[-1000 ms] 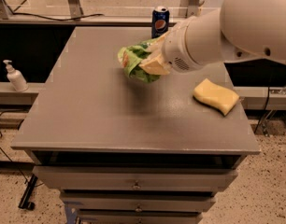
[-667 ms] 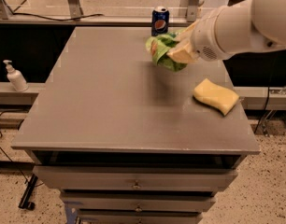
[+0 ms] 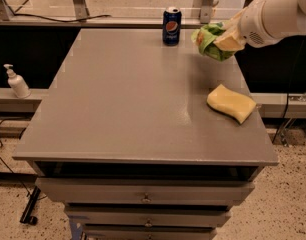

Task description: Move green rice chip bag near pepsi can

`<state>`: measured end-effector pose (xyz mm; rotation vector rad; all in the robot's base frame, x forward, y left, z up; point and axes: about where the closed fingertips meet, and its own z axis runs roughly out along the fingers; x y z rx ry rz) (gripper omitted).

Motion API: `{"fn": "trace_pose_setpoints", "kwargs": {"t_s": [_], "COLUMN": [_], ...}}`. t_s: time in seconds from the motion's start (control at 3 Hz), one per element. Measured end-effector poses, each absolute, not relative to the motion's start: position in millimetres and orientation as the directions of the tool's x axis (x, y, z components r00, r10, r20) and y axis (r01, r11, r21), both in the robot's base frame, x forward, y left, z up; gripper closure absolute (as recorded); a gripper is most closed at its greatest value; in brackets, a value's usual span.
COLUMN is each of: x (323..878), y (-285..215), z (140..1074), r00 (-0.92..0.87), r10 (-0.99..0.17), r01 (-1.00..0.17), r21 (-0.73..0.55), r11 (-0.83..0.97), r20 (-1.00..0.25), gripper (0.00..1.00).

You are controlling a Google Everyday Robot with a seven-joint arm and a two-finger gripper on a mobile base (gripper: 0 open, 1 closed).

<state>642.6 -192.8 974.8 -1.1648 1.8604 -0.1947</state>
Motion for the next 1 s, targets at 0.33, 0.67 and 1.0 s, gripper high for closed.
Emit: {"fn": "trace_pose_setpoints", "kwargs": {"t_s": [0.33,0.67,1.0], "x": [670,702,735], "y": [-227,-237,-232], "z": [962,946,925], "r00": [-0.187,-0.189,-0.176], "r10": [-0.774,-0.759,-0.746], "r01": [-0.620,-0.625,-0.649], "r21": [-0.539,-0.521,-0.494], "r11": [0.570,0.582,0.578], "r20": [-0.605,-0.623,-0.642], "gripper": [1.00,1.00,1.00]}}
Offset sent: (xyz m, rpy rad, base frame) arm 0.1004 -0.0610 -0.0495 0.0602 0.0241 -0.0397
